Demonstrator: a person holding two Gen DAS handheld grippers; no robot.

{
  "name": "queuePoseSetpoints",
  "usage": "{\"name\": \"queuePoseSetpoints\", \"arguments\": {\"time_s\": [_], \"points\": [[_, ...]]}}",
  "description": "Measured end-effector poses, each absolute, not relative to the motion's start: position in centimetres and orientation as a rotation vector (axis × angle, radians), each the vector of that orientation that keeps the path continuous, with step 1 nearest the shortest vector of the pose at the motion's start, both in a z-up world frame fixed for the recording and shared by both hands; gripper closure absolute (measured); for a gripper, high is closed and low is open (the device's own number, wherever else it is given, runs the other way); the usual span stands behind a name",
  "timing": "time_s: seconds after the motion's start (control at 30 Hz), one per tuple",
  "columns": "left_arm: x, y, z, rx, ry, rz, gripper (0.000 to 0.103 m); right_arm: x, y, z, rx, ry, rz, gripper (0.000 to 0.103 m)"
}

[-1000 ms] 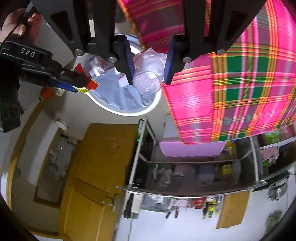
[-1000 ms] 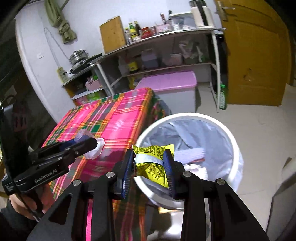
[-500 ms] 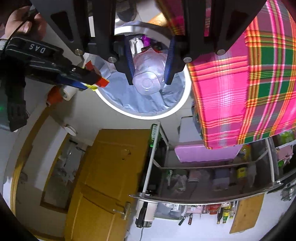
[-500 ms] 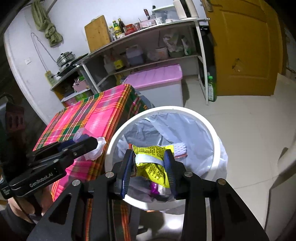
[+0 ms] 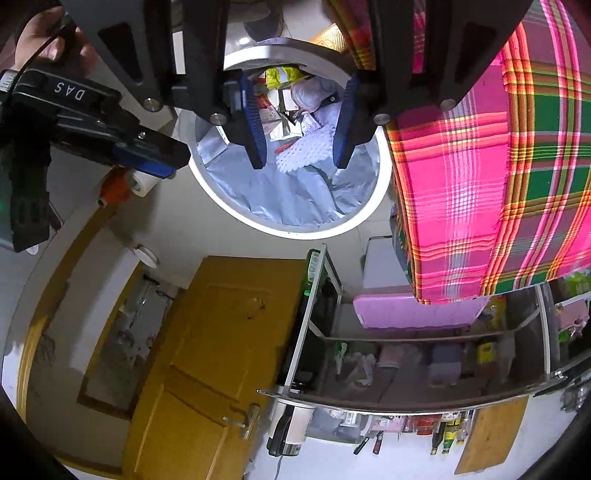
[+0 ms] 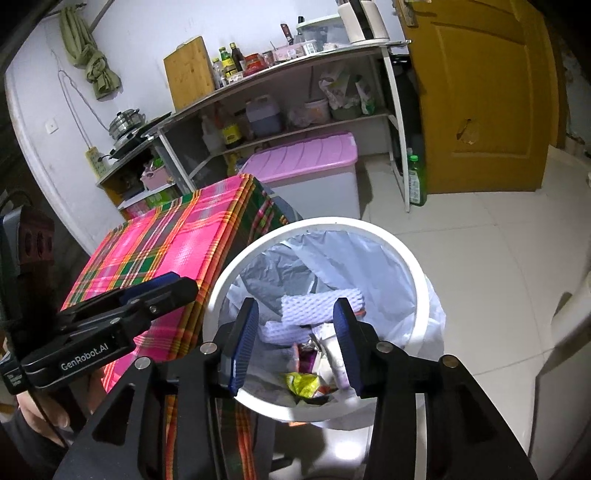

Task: Collect trash

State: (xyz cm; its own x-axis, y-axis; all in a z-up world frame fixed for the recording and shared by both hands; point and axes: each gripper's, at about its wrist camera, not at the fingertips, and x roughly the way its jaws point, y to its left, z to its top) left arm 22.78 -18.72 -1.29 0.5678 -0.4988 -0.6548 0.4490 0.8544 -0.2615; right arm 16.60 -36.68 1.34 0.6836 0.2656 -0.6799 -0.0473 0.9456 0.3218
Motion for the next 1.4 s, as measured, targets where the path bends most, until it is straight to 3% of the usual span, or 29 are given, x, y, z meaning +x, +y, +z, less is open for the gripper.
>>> {"name": "queuePoseSetpoints", "arguments": {"time_s": [0.67, 1.4], "points": [[14.0, -14.4, 1.9, -0.029, 0.712, -0.48, 0.066, 9.3, -31.8, 4.8, 0.209, 0.702, 0.242, 0.06], [4.2, -8.7, 2.4, -0.008, 0.641, -0.327, 0.066, 1.0, -27.3, 4.8, 0.073, 0.687, 0.284, 0.06]]}}
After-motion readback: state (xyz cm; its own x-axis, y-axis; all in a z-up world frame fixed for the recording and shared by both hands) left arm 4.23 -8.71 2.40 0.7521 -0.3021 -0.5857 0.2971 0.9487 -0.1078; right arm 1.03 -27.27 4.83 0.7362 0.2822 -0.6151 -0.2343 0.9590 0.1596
